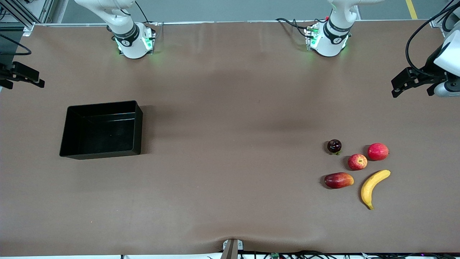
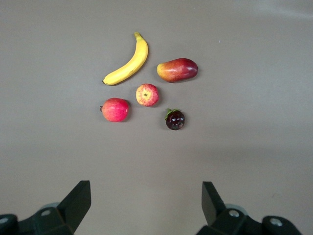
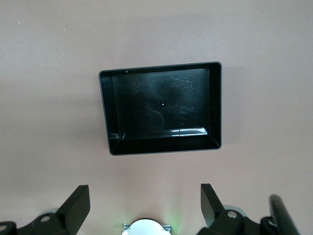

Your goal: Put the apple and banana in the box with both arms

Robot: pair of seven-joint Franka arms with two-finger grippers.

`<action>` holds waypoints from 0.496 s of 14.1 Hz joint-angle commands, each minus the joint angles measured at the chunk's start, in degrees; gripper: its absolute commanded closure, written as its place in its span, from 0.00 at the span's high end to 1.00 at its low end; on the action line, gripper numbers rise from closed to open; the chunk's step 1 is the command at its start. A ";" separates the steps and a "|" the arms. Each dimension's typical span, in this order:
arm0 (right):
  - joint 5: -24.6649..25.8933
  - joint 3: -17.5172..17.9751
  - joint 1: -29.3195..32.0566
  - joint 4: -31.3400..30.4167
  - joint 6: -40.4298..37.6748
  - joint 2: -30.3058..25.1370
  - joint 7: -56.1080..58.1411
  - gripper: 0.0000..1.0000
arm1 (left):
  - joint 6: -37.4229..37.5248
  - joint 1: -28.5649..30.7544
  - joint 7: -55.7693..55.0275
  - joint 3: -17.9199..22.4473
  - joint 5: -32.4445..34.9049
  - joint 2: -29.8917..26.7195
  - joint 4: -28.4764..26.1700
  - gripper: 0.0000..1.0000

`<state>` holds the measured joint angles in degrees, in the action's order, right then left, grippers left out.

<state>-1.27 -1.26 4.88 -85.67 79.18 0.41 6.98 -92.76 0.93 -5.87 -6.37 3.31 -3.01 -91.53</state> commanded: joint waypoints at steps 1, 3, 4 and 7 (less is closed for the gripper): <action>0.04 0.82 1.19 1.38 -0.95 0.64 -0.04 1.00 | 0.13 0.12 -0.19 -0.57 0.91 0.19 0.65 1.00; 0.13 0.82 1.19 1.38 -0.95 0.64 -0.04 1.00 | 0.04 0.21 -0.37 -0.39 0.82 0.90 0.83 1.00; 0.13 0.82 1.19 1.38 -0.95 0.64 -0.04 1.00 | 0.04 0.38 -0.28 -0.13 0.73 1.07 0.83 1.00; 0.13 0.82 1.19 1.38 -0.78 0.64 -0.04 1.00 | 0.04 0.56 0.50 0.05 0.90 1.51 0.83 1.00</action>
<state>-1.27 -1.26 4.88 -85.67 79.18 0.41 6.98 -92.77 1.24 -5.91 -6.22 3.31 -1.93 -91.54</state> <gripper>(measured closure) 0.000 0.000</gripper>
